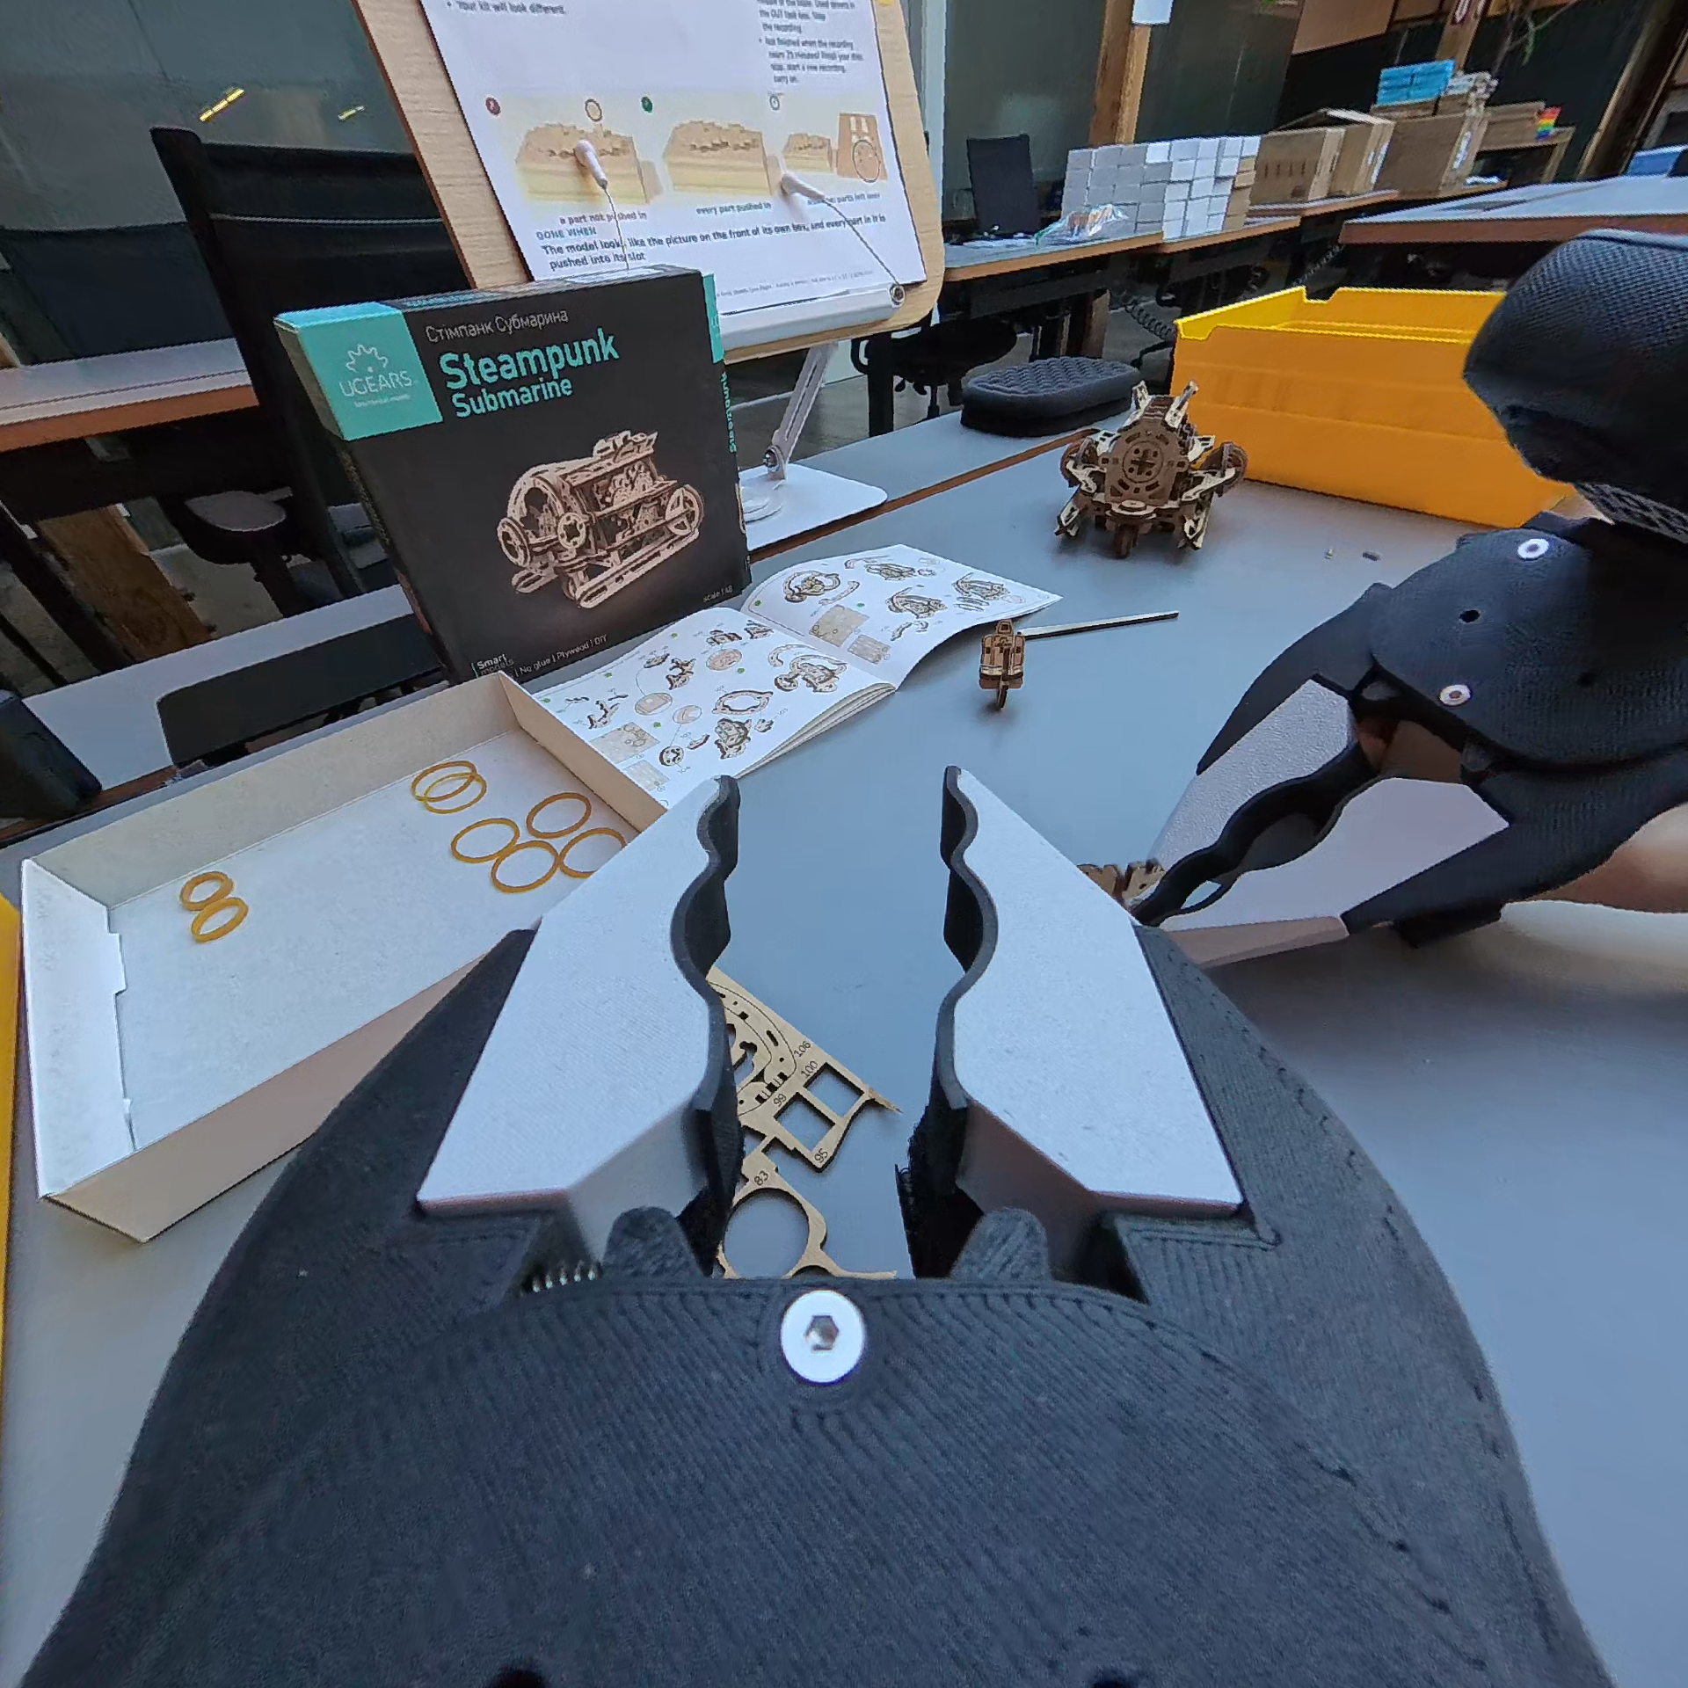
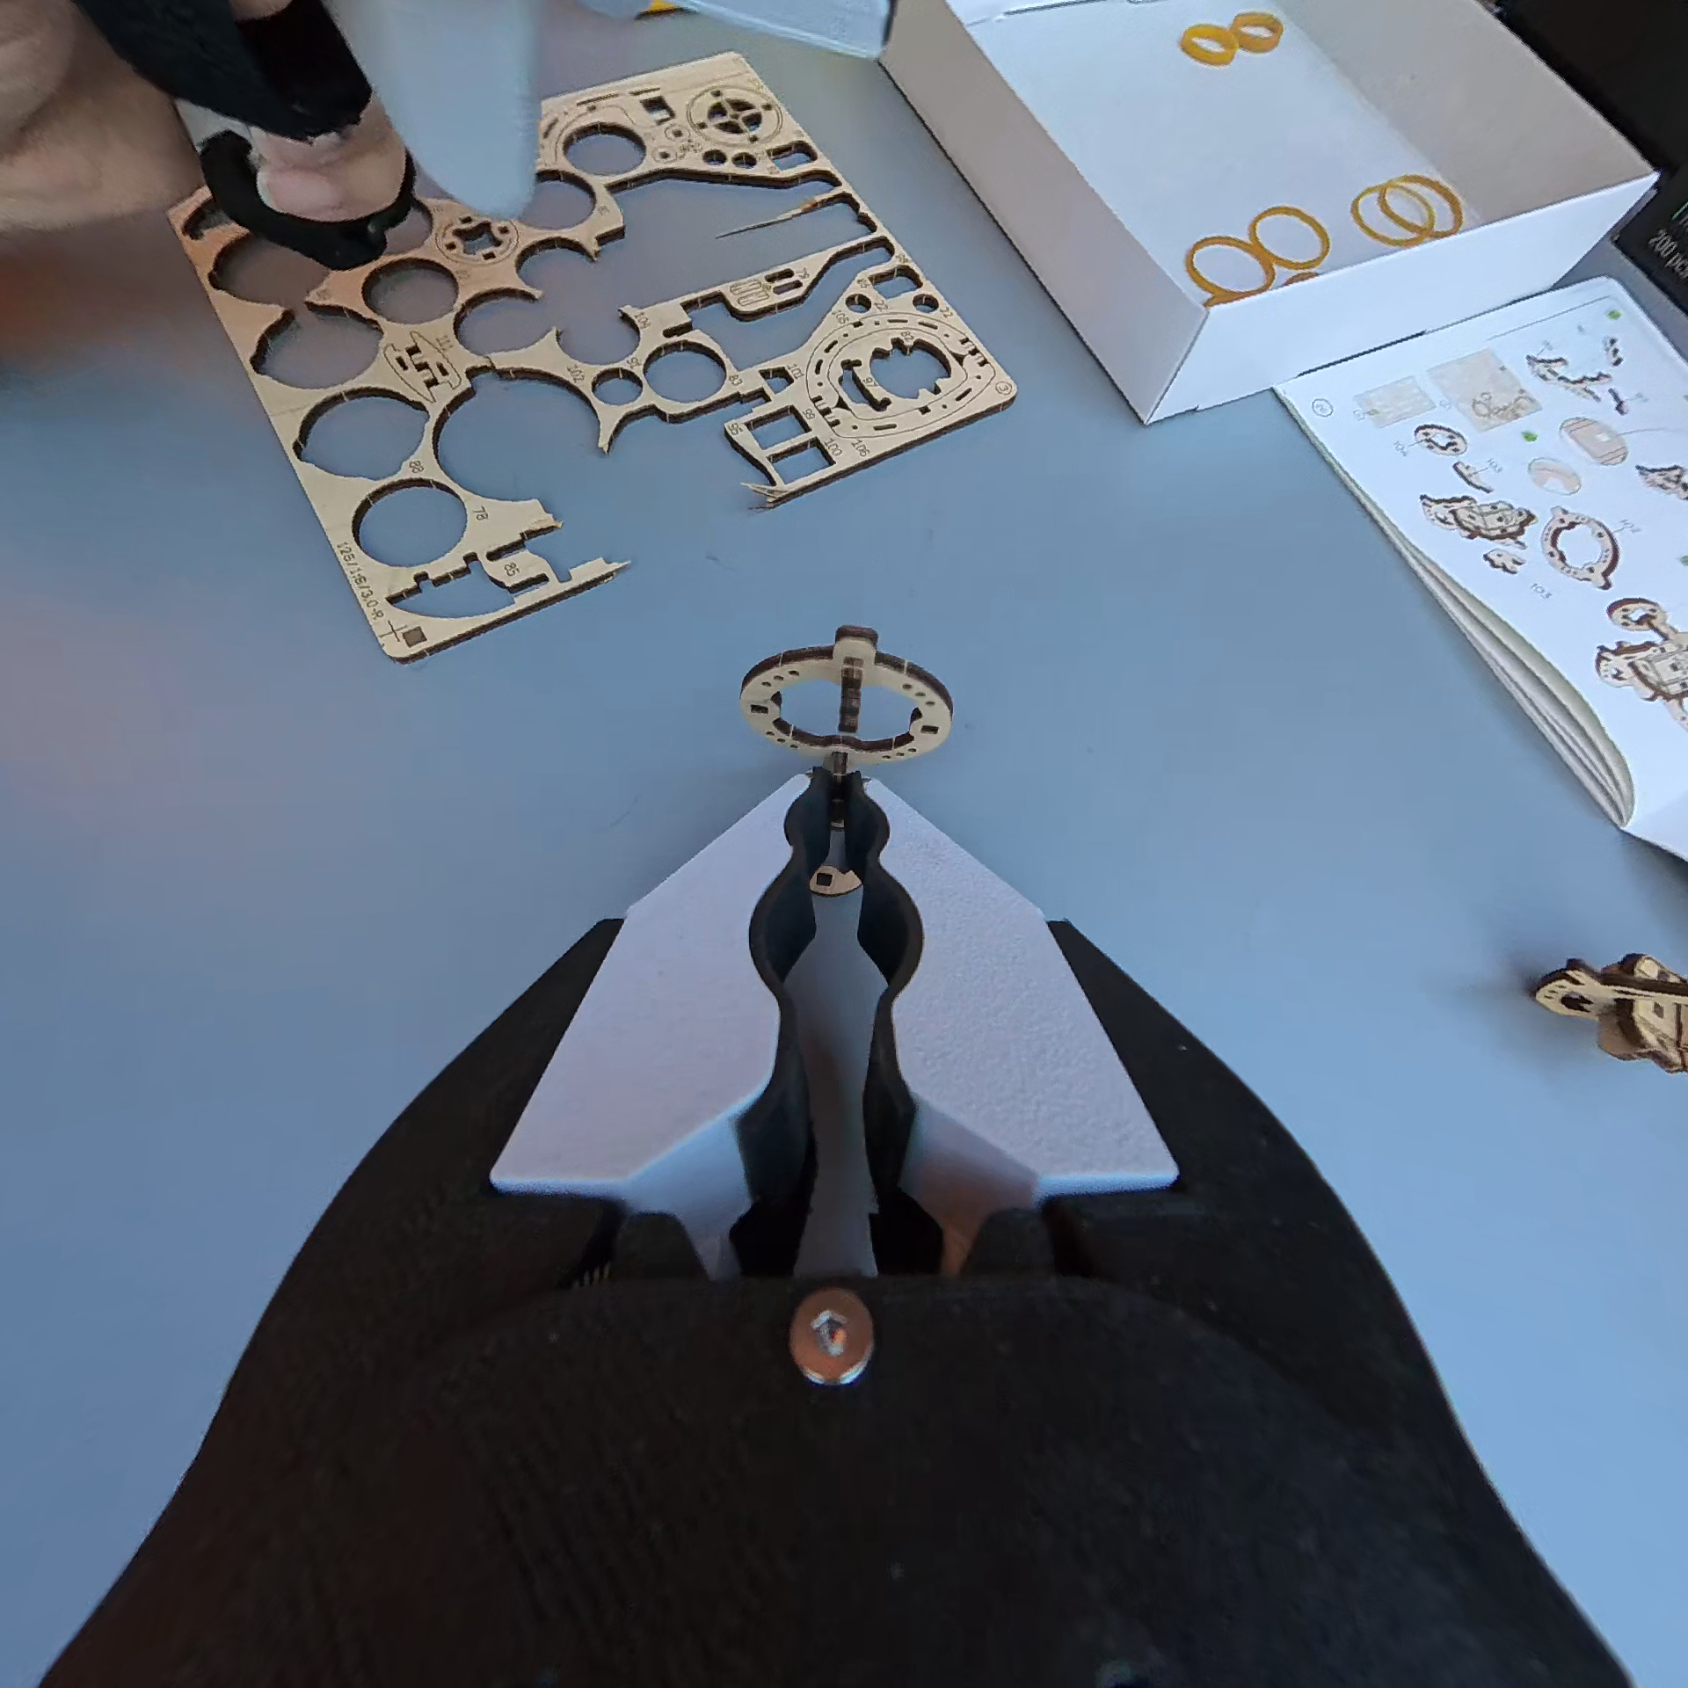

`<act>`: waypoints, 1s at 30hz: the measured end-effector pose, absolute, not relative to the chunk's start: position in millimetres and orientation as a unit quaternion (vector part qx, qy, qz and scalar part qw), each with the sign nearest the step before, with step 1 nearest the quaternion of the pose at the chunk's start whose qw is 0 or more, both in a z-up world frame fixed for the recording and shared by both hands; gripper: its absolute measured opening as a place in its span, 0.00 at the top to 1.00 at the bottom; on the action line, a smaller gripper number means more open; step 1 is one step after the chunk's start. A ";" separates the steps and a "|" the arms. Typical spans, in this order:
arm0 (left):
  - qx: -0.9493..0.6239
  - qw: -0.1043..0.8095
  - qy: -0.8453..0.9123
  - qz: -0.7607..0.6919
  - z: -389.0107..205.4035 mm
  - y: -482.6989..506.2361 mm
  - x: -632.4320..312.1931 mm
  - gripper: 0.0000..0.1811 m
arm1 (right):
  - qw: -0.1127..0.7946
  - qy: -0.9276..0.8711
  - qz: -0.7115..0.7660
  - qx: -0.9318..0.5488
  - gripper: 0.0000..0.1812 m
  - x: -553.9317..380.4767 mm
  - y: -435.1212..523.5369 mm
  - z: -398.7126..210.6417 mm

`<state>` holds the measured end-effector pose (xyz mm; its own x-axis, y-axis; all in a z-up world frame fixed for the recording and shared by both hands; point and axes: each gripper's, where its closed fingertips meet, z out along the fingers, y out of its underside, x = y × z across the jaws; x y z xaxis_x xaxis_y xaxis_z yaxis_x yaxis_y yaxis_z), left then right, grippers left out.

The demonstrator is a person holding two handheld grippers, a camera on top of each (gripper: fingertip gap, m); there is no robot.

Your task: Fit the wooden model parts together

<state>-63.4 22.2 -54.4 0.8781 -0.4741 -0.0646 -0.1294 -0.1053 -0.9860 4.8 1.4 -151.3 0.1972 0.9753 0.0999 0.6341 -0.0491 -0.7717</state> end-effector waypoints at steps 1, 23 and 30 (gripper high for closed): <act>-0.731 0.636 0.207 -0.135 -54.4 22.2 -63.1 0.76 | 0.362 -0.589 0.236 -0.683 1.00 4.8 1.3 -151.3; -0.734 0.633 0.206 -0.134 -56.8 23.3 -63.1 0.76 | 0.371 -0.582 0.255 -0.677 0.99 4.3 1.4 -149.6; -0.734 0.633 0.206 -0.135 -56.5 23.2 -63.4 0.76 | 0.379 -0.560 0.287 -0.679 0.89 4.9 1.8 -140.7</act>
<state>-63.4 23.2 -56.5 0.8790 -0.4727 -0.0630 -0.1316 -0.1134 -0.9848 4.9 1.8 -140.7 0.2083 0.9774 0.0353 0.5431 -0.0856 -0.8353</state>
